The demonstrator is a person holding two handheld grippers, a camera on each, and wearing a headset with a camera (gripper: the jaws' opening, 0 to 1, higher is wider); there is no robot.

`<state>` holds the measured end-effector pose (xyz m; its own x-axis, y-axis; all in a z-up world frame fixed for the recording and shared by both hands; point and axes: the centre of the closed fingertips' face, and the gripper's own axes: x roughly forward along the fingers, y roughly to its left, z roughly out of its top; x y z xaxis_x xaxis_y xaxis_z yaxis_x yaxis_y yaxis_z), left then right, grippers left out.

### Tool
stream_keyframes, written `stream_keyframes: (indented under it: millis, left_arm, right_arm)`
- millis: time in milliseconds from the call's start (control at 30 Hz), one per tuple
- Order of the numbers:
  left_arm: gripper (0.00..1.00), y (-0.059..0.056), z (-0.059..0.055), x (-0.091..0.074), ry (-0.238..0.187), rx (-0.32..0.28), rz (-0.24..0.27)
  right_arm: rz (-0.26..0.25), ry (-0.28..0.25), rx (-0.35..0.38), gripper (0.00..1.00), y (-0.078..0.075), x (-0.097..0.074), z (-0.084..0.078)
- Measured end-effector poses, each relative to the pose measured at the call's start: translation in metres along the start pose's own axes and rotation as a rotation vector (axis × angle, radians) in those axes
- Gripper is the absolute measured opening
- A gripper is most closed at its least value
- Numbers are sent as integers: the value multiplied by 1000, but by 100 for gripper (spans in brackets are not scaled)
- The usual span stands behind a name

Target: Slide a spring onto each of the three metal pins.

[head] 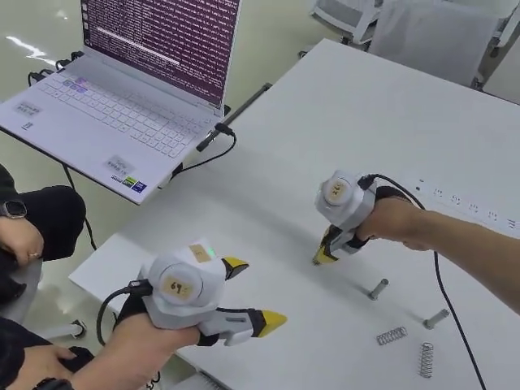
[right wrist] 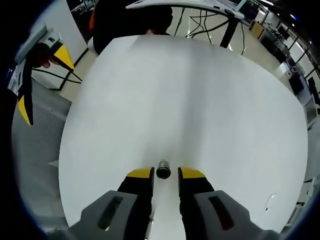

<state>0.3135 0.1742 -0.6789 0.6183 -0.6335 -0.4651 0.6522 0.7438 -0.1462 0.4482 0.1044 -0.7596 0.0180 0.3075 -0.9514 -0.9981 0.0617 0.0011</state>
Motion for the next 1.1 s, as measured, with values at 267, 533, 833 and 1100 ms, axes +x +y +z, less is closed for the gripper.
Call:
stream_keyframes:
  millis: [267,533,833,1100]
  left_arm:
    - [55,-4,-1,-3,-3,-4,1]
    - [55,-8,1,-6,-3,4,-3]
    - [55,-9,7,-8,-10,11,1]
    - [56,-12,11,-7,-11,18,-3]
  right_arm:
    - [-28,-64,56,22,4,-19,-1]
    - [-35,-91,99,23,15,-23,-11]
    - [-44,-153,184,24,23,-32,-20]
    - [-84,-265,308,29,26,-53,-27]
